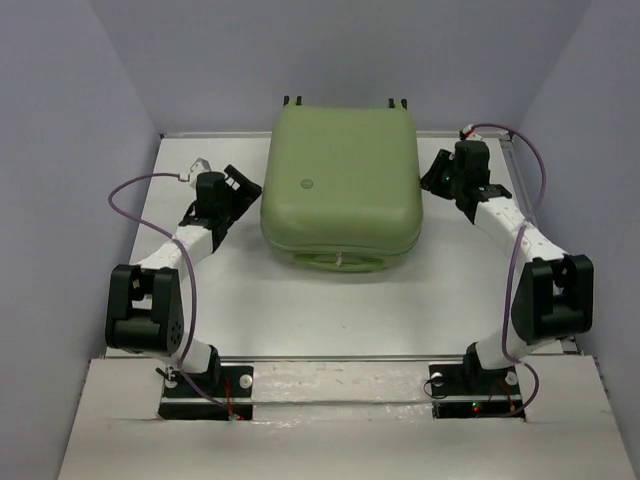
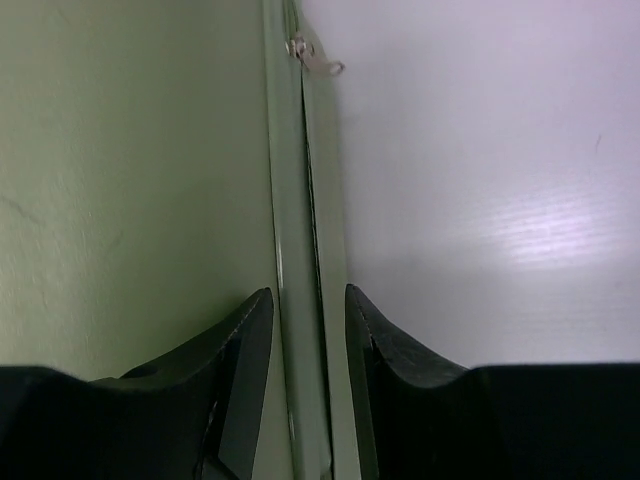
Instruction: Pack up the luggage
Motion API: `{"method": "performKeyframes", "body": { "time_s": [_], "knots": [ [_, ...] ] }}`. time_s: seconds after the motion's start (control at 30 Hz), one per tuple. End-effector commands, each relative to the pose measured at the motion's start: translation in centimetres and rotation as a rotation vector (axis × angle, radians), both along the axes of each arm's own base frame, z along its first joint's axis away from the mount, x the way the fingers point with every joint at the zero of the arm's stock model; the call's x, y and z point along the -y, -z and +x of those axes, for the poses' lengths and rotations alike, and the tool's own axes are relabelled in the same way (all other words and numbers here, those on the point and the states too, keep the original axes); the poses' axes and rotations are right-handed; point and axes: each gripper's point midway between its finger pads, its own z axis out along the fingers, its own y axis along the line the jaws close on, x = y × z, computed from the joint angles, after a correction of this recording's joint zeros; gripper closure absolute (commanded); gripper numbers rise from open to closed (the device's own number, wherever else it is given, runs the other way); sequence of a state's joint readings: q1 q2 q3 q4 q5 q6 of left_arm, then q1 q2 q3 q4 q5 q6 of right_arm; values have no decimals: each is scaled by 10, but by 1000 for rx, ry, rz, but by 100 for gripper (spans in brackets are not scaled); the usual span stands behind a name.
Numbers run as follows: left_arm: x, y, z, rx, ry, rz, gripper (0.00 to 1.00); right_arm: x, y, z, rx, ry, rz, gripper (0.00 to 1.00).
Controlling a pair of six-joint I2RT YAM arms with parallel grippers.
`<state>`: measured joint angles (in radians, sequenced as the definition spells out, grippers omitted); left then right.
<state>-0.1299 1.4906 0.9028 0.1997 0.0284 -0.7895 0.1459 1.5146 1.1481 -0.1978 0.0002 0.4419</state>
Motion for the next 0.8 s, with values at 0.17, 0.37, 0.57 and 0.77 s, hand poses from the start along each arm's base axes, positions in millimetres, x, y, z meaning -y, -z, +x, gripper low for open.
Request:
{"method": "performKeyframes", "body": {
  "time_s": [0.17,0.37,0.57,0.77],
  "knots": [
    [64,44,-38,-1,153,-13,1,-73,-27,39,89,-320,245,56],
    [118,49,-92,23,254,24,1,-124,-14,42,23,-554,339,51],
    [168,43,-155,51,374,3,1,-171,-4,41,-51,-762,415,45],
    [187,22,-194,101,388,-25,1,-189,-13,61,-90,-797,429,34]
  ]
}}
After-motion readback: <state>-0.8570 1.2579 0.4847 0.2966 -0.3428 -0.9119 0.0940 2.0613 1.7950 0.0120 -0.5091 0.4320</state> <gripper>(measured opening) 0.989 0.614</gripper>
